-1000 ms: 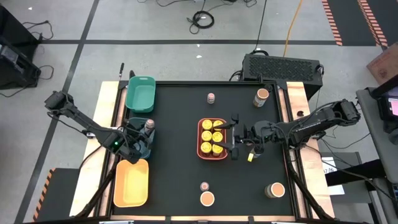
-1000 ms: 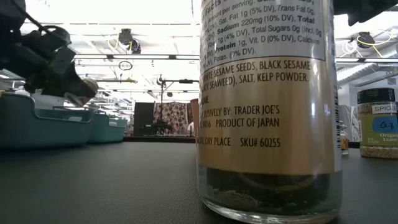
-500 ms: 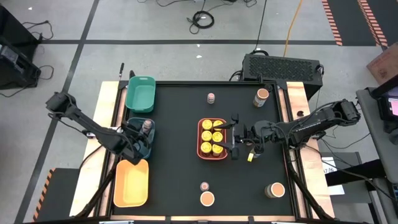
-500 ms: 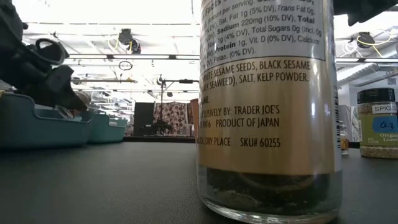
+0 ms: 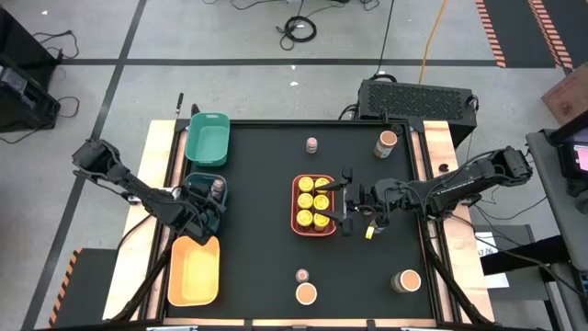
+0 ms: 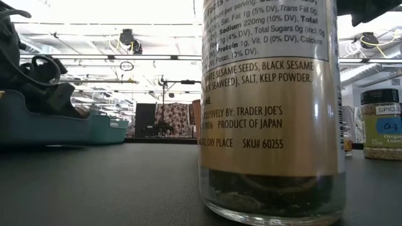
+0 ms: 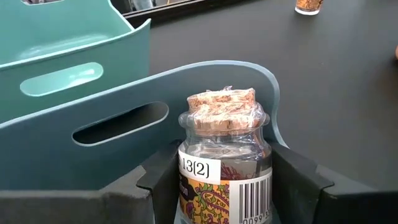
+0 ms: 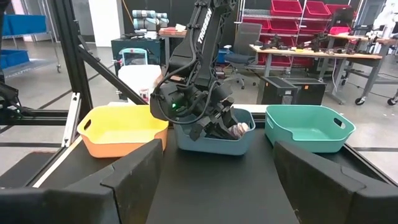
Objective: Sort spices by type
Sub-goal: Put the brown seasoning bottle in the blue bin, then adjust the blue bin
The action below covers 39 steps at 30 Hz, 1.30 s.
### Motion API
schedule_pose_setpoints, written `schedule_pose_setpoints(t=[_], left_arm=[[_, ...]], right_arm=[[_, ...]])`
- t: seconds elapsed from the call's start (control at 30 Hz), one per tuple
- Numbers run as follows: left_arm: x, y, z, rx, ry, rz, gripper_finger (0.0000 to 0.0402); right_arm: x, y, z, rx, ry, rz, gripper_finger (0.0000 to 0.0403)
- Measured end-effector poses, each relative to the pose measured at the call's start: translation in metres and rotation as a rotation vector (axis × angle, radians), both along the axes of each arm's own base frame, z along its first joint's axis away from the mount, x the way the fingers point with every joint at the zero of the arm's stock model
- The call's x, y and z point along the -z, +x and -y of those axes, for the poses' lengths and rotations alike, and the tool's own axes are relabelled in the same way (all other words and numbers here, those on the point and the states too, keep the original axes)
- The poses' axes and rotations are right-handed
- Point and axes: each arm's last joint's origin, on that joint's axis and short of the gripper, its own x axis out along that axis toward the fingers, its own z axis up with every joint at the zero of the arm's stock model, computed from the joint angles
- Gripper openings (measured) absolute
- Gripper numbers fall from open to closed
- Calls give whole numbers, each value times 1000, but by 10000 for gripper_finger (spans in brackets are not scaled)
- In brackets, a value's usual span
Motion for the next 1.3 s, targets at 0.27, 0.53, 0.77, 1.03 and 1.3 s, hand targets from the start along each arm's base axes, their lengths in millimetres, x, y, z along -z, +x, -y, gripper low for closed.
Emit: schedule_pose_setpoints(t=[0.27,0.53,0.77,1.03,1.3], left_arm=[[1,0,0,5,2,-13,202],[2,0,1,13,-26,-45,204],[2,-1,1,13,-37,-53,238],[2,-1,1,14,-43,-57,263],[0,1,2,19,-45,-67,265]], right_arm=[[0,0,0,0,0,-1,299],[0,0,0,0,0,-1,299],[0,0,0,0,0,0,299],[0,0,0,0,-1,0,299],[0,0,0,0,-7,-1,299]])
